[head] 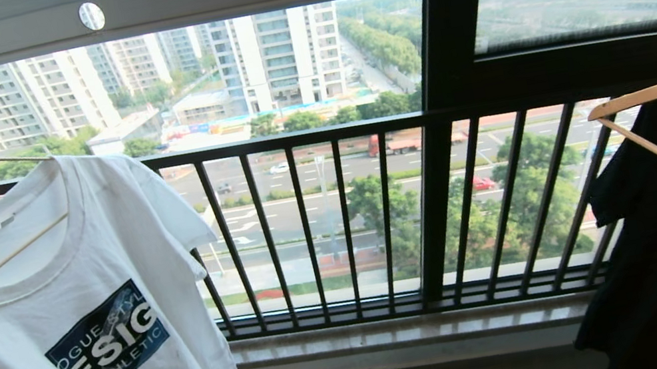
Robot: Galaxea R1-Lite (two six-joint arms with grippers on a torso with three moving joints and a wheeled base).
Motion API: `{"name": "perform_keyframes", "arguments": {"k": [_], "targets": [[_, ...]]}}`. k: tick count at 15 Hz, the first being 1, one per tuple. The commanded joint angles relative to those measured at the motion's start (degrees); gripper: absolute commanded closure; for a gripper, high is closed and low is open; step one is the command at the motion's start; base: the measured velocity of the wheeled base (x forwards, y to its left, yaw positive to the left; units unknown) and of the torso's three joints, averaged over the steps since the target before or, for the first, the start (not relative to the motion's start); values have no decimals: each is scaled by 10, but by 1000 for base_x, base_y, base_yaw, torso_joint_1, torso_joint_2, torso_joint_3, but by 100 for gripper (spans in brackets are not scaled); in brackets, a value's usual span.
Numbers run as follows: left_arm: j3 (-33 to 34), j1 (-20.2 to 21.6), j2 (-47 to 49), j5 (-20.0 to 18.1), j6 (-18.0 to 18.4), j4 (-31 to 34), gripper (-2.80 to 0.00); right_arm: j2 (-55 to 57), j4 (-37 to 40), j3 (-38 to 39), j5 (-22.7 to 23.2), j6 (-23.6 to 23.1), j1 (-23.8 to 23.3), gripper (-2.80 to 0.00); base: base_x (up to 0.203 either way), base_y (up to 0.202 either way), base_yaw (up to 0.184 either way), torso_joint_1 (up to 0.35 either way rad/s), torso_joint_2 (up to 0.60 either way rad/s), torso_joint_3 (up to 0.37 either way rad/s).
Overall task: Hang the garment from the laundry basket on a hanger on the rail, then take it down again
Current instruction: Take the clothes off the clothes rack
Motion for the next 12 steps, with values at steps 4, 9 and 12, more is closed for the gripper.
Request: {"name": "perform_keyframes", "arguments": {"k": [4,9,12], "targets": [[19,0,-1,0,5,-18,0,-23,-156,136,66,-35,-1,0,0,0,0,0,0,0],[20,0,-1,37,-54,-17,0,-23,-157,136,66,-14,-1,0,0,0,0,0,0,0],[23,1,0,42,-39,-16,0,-23,-156,136,66,-14,-1,0,0,0,0,0,0,0]]}}
